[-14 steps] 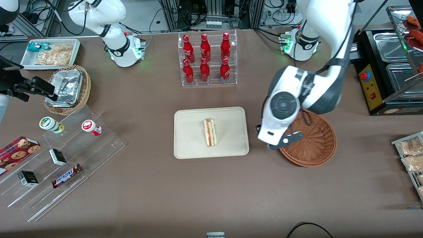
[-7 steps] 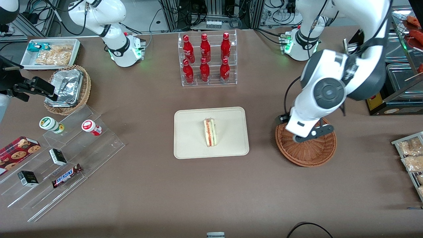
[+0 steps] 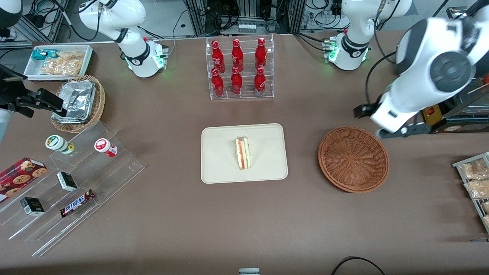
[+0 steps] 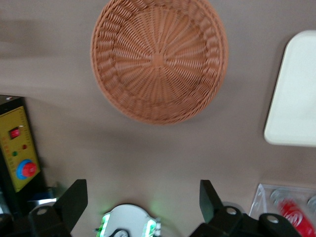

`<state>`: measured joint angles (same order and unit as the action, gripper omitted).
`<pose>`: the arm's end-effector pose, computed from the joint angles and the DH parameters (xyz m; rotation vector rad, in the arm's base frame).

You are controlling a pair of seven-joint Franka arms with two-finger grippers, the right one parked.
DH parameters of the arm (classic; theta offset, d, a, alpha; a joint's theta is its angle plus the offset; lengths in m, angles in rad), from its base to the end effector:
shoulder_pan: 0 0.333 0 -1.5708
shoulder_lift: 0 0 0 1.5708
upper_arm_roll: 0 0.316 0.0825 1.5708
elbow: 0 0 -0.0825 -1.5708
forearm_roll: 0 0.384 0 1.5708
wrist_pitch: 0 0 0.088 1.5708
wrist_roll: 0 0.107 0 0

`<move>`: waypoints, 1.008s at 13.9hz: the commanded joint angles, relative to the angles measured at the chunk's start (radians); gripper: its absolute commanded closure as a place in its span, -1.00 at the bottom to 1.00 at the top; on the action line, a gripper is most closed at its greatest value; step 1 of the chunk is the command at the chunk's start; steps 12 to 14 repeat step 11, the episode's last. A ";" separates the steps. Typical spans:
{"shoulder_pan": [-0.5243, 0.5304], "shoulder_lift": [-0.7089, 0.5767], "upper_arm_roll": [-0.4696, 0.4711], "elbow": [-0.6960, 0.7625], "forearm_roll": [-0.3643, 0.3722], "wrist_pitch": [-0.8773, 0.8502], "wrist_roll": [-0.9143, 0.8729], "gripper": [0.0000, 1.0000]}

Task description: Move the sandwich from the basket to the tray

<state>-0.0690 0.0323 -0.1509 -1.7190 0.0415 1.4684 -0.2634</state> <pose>0.5281 -0.1121 0.5314 -3.0112 -0.0621 0.4025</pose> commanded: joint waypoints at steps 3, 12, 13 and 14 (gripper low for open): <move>0.037 -0.081 0.022 -0.004 -0.008 -0.080 0.147 -1.00; 0.066 -0.086 0.096 0.082 0.000 -0.071 0.260 -1.00; 0.066 -0.086 0.096 0.082 0.000 -0.071 0.260 -1.00; 0.066 -0.086 0.096 0.082 0.000 -0.071 0.260 -1.00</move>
